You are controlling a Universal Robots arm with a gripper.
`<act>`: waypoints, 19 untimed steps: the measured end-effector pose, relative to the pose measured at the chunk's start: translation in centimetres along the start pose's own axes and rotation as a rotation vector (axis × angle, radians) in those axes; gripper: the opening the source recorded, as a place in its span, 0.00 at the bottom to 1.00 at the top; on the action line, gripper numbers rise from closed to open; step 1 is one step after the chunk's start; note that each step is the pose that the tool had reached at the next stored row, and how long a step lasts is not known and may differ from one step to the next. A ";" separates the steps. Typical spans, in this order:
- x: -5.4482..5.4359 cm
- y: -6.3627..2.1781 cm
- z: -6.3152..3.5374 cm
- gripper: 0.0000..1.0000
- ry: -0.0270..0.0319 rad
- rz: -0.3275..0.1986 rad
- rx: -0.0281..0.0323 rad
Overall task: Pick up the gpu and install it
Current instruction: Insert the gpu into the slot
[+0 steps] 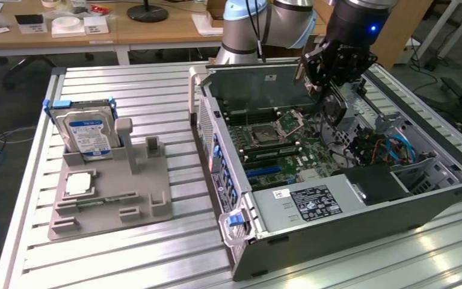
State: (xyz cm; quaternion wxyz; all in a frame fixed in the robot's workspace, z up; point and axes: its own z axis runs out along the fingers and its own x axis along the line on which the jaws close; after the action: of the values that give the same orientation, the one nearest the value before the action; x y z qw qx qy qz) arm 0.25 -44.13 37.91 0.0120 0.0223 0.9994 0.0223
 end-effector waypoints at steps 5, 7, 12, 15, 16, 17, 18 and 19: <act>0.0 -0.01 0.00 0.28 0.0002 -0.003 -0.0001; 0.0 -0.04 0.00 0.28 0.0004 -0.009 -0.0002; 0.1 -0.05 -0.01 0.28 0.0019 -0.042 -0.0009; 0.1 -0.05 -0.01 0.28 0.0028 -0.062 -0.0014; 0.1 -0.06 -0.01 0.28 0.0031 -0.068 -0.0015; 0.1 -0.06 -0.01 0.28 0.0034 -0.074 -0.0017; 0.1 -0.06 -0.01 0.28 0.0037 -0.081 -0.0018; 0.1 -0.06 -0.01 0.28 0.0039 -0.087 -0.0020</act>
State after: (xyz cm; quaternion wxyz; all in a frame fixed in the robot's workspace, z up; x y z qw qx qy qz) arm 0.12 -44.18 37.91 0.0110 -0.0211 0.9995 0.0228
